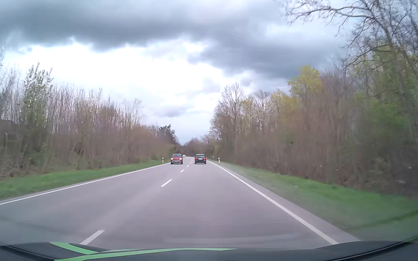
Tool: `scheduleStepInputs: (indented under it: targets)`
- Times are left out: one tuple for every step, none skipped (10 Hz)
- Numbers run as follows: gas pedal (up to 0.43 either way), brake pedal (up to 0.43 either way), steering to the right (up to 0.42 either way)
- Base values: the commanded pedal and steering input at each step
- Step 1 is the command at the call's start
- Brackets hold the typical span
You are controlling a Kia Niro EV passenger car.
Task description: Follow the waypoints while adhering to traffic rules and regulations
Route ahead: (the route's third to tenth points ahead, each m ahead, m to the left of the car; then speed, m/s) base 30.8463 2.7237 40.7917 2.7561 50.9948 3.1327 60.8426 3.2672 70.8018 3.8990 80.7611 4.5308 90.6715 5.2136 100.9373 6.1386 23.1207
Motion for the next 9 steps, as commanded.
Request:
scheduleStepInputs:
  targets:
    - [0.150, 0.000, -0.001]
    - [0.150, 0.000, -0.002]
    - [0.150, 0.000, -0.002]
    - [0.150, 0.000, -0.002]
    - [0.157, 0.000, -0.002]
    - [0.157, 0.000, -0.002]
    - [0.157, 0.000, -0.001]
    - [0.157, 0.000, -0.002]
    - [0.157, 0.000, -0.002]
